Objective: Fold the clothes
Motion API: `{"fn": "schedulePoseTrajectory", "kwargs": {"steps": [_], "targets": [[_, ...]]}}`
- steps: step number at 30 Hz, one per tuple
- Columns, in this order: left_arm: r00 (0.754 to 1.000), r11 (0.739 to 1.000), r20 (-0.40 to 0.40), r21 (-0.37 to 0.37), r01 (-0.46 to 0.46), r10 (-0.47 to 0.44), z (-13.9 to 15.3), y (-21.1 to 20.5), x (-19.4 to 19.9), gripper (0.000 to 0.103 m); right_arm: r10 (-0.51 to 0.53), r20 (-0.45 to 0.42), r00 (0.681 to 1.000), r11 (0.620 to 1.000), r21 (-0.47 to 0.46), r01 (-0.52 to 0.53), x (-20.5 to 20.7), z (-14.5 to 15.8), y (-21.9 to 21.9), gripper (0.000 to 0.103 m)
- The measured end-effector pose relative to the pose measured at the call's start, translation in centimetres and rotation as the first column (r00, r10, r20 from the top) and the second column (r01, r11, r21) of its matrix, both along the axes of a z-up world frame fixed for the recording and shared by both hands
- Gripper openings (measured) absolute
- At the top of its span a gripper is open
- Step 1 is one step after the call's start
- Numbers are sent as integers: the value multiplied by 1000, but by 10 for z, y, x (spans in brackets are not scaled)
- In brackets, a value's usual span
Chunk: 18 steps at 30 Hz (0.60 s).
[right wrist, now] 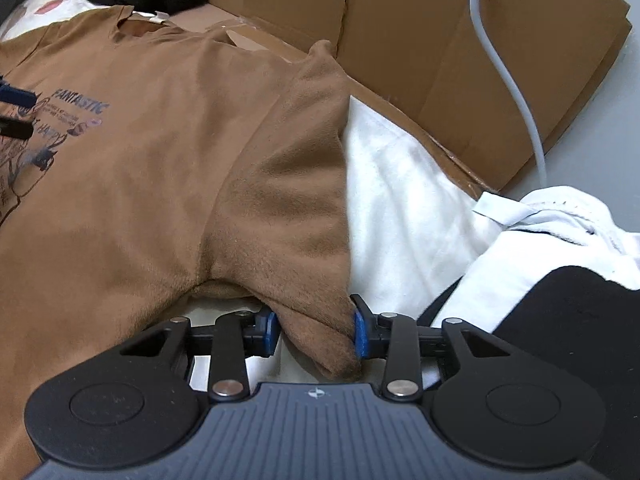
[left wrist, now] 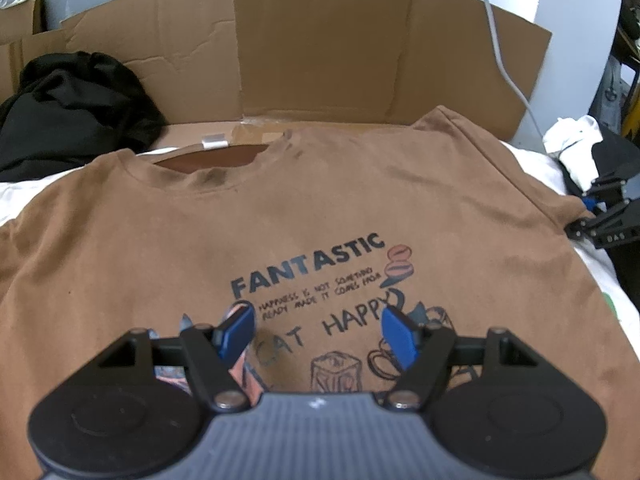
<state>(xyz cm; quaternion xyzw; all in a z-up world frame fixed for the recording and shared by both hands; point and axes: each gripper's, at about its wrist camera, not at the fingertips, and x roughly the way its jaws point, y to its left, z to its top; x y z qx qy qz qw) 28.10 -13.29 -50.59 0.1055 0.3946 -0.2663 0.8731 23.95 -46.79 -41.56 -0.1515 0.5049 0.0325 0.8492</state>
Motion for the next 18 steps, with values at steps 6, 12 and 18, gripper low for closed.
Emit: {"fn": "schedulePoseTrajectory", "kwargs": {"steps": [6, 12, 18], "targets": [[1000, 1000, -1, 1, 3, -3, 1, -1, -2, 73, 6, 104, 995, 996, -87, 3, -3, 16, 4, 9], [1000, 1000, -17, 28, 14, -13, 3, -6, -5, 73, 49, 229, 972, 979, -205, -2, -2, 51, 22, 9], [995, 991, -99, 137, 3, 10, -13, -6, -7, 74, 59, 290, 955, 965, -260, 19, -6, 71, 28, 10]]}}
